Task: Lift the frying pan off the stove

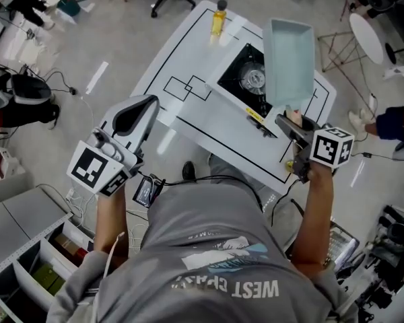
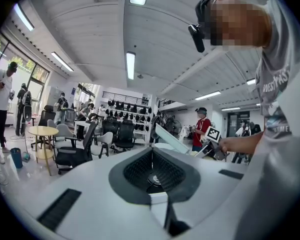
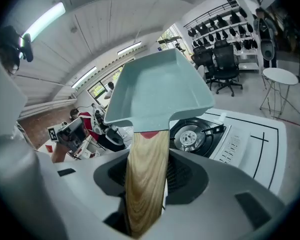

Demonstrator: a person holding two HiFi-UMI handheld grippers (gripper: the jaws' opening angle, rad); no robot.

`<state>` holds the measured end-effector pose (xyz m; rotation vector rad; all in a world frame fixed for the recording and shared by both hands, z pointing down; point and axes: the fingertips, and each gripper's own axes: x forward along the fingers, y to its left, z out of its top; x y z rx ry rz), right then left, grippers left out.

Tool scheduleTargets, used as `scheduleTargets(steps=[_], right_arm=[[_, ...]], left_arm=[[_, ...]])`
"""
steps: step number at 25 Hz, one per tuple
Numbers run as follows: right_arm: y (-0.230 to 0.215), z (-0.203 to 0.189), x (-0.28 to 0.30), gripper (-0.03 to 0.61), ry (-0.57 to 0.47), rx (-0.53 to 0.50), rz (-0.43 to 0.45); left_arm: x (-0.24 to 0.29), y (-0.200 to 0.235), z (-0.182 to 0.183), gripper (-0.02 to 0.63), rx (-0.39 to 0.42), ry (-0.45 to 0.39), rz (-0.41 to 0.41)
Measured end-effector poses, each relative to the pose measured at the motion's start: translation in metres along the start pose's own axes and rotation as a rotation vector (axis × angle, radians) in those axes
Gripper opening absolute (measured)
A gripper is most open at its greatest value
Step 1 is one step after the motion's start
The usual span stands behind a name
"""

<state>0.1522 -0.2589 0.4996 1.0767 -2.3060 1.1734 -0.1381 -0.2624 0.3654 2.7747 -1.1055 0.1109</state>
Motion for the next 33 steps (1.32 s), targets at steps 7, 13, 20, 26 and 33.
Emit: scheduleTargets(steps=[7, 13, 20, 26, 33], right_arm=[[0.026, 0.009, -0.021, 0.161, -0.06, -0.031, 0.017], [0.04, 0.014, -0.041, 0.161, -0.101, -0.089, -0.044], [0.05, 0.014, -0.059, 0.161, -0.129, -0.114, -0.054], [0.056, 0.015, -0.07, 0.161, -0.151, -0.121, -0.066], [0.055, 0.011, -0.061, 0.161, -0.147, -0.117, -0.066]], left_arm=[[-0.011, -0.005, 0.005, -0.002, 0.011, -0.011, -0.011], [-0.019, -0.008, 0.01, -0.002, 0.022, -0.028, -0.019], [-0.024, -0.01, 0.015, -0.002, 0.033, -0.04, -0.013], [-0.026, -0.014, 0.017, -0.002, 0.037, -0.046, -0.021], [-0.031, -0.009, 0.013, -0.002, 0.038, -0.049, -0.017]])
